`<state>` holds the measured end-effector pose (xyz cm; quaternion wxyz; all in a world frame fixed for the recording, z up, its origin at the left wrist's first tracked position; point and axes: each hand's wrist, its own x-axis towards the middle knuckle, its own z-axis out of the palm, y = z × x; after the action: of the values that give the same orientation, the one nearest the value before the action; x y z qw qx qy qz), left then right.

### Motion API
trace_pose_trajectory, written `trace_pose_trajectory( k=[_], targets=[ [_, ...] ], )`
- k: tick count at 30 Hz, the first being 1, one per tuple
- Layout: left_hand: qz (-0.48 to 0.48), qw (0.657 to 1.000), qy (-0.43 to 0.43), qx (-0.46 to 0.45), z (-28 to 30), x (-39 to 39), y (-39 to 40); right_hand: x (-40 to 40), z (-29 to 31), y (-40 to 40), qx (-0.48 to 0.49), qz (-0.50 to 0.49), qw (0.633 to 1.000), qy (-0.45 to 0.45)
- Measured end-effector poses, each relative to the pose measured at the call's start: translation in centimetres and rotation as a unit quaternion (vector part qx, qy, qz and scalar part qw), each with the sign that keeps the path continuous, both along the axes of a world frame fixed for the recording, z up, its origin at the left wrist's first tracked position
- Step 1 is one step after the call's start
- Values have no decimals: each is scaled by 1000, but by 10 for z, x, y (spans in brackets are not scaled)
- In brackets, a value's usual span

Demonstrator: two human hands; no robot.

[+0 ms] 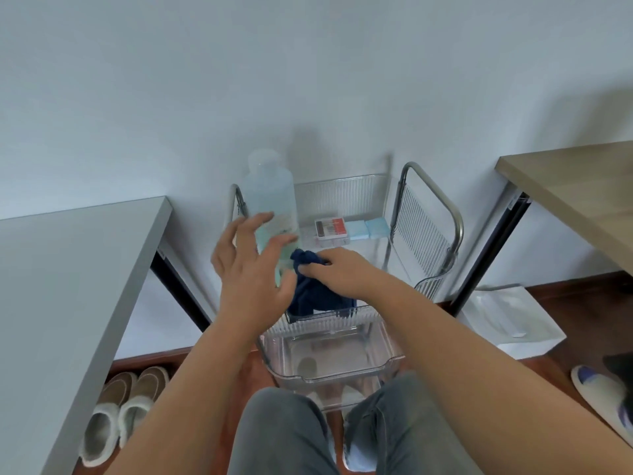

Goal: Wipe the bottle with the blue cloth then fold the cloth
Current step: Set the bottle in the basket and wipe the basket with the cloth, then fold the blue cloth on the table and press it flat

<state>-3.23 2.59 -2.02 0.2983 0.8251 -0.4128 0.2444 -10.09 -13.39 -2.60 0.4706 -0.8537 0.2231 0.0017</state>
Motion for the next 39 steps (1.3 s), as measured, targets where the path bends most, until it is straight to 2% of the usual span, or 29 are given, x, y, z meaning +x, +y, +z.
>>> trace_pose_trajectory(
  k=[2,5,8,13,17,19,22,24,26,29,32,36,39],
  targets=[
    [-27,999,37,0,0,-7,-4,-3,2,-5,105,-84,990,-28],
    [-49,980,191,36,-3,-14,-11,-8,1,-10,194,-151,968,-39],
    [-37,957,259,126,-8,-13,-19,-12,1,-10,269,-144,951,-53],
    [-118,908,385,119,1,-11,-27,-28,2,-14,339,-98,928,-116],
    [-99,925,352,107,3,-10,-25,-45,-4,-23,398,-46,906,-138],
    [-81,931,346,85,8,-6,-22,-53,-6,-28,364,-46,920,-139],
    [-67,946,313,57,22,-2,-18,-61,-5,-32,158,-90,976,-121],
    [-86,953,287,43,38,-1,-16,-60,-1,-31,31,-86,988,-126],
    [-133,956,257,46,56,-3,-15,-52,6,-26,-44,-24,988,-143],
    [-186,961,178,99,83,-5,-12,-38,29,-18,-50,63,980,-184],
    [-167,971,145,90,104,2,-2,-28,53,-22,-18,64,978,-197],
    [-114,966,232,-2,124,16,23,-25,63,-36,-77,64,978,-184],
    [-111,951,281,71,127,20,39,-29,60,-46,-120,70,978,-153]
  ],
)
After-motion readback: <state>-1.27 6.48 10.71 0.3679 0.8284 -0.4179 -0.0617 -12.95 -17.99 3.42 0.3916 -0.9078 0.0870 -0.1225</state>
